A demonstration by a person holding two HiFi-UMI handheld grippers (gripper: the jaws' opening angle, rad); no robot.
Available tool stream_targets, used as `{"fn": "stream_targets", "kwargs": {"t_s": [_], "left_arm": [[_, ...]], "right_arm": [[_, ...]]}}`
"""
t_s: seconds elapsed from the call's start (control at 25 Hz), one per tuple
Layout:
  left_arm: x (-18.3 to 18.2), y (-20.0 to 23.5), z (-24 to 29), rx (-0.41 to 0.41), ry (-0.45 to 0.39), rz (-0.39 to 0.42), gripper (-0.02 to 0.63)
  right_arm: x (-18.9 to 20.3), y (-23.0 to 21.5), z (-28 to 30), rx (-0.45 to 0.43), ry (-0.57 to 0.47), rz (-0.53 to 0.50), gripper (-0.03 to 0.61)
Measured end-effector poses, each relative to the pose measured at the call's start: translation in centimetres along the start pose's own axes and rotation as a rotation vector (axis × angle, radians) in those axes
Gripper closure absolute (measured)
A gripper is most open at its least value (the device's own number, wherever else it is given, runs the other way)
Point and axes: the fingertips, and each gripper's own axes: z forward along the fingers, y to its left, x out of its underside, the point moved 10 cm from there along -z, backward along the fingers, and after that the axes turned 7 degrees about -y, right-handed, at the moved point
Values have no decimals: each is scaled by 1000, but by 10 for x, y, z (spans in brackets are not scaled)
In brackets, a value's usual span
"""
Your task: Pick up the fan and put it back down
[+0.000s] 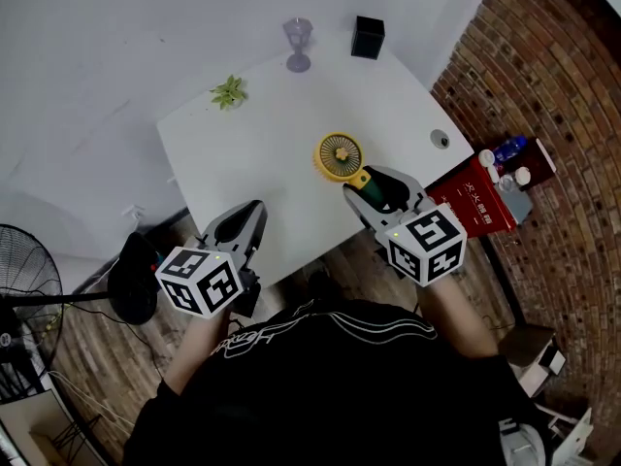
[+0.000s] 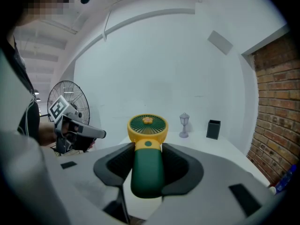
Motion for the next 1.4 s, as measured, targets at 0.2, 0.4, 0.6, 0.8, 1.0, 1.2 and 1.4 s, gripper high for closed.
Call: {"fn": "stream_targets", "kwargs": {"t_s": [0.2,0.4,0.6,0.8,1.0,1.2,1.4], "left_arm": [[-3,3,4,-3,1,-3,578],[-8,8,9,-10,-5,-5,578],[-13,15,17,-24,-11,-11,578],[-22,23,26,-40,-25,-18,578],[-27,33,37,-64,-28,-24,578],[-29,43,47,-87,-29,-32,578],[-26,51,53,-111,-30,-41,578]], "right_arm": [[-3,-9,10,10,-6,4,395],[-4,-21,25,21,4,-9,396],[-1,-38,45,38,34,-23,396],[7,-58,70,49,79,-31,396],[19,-80,97,52,130,-36,396],[35,-100,126,51,181,-29,396],[55,-115,151,53,244,-40,396]]}}
